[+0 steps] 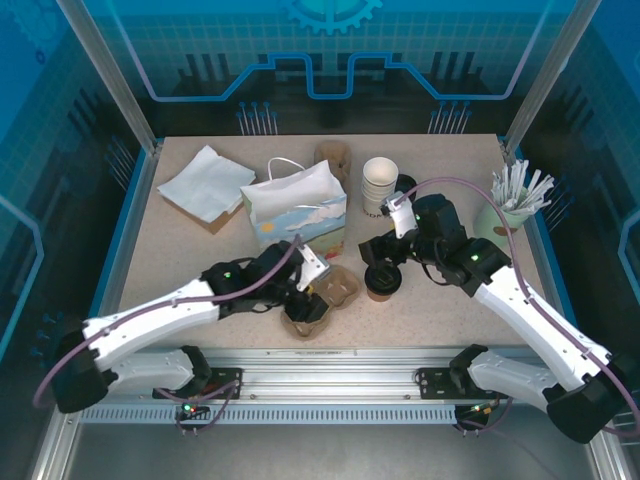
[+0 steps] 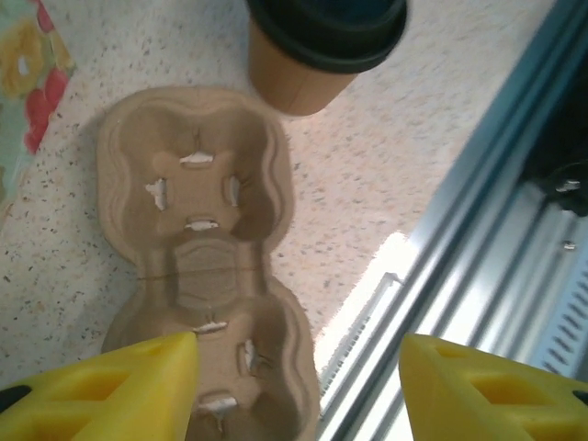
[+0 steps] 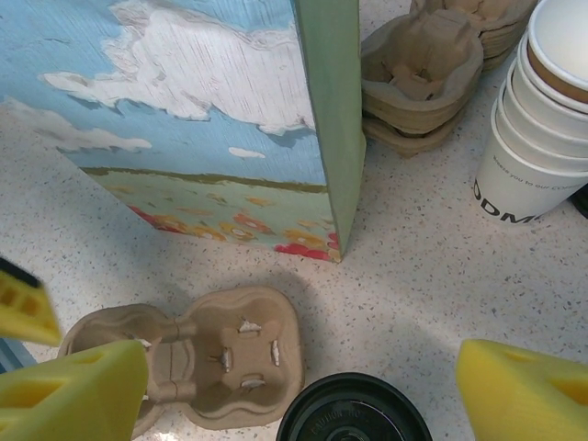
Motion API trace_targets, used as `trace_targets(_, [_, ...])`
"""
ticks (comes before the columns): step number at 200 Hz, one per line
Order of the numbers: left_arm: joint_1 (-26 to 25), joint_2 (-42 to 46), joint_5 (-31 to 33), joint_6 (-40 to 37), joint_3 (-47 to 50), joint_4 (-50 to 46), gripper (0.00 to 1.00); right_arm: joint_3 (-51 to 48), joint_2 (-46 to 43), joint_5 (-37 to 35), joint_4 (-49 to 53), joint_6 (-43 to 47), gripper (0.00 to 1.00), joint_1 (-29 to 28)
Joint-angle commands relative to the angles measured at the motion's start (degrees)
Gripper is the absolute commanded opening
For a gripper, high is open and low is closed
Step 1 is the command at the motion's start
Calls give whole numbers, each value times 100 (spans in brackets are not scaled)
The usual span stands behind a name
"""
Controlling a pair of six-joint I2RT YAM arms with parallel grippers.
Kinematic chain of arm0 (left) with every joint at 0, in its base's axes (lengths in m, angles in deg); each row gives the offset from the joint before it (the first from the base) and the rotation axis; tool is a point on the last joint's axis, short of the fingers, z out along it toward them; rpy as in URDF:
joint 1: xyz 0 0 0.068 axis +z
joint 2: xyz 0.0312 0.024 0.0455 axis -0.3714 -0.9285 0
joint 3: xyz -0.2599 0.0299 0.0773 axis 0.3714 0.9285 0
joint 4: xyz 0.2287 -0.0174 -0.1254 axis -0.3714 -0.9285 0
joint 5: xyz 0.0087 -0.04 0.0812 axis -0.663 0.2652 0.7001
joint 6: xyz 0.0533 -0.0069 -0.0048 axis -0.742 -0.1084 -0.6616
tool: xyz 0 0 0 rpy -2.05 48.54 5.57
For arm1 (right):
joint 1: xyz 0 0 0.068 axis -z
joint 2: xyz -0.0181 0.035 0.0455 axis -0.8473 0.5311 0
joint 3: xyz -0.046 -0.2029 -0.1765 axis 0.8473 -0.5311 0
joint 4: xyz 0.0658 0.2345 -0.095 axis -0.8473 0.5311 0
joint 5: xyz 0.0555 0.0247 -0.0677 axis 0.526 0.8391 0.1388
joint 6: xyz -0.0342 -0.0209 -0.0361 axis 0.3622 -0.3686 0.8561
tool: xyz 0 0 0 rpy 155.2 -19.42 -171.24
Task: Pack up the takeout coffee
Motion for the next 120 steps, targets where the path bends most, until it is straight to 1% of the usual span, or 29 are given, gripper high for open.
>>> trace_targets(1, [-38, -504, 508, -37, -133, 170, 60, -88, -215, -64, 189, -50, 88, 75])
trace_targets(38, [-40, -1371, 589, 205, -501, -249, 59, -229, -227, 283, 385, -135, 88, 57])
trace_targets(71, [-50, -1677, 523, 582, -635, -344, 57, -252, -323, 621, 717, -244, 88, 48])
trace_targets(106, [-46, -2029, 585, 676, -862, -627, 56, -82, -178, 822, 1378, -306, 88, 61])
trace_targets(120, [-50, -2086, 536, 709, -891, -599, 56, -40, -101, 938, 1567, -299, 88, 57])
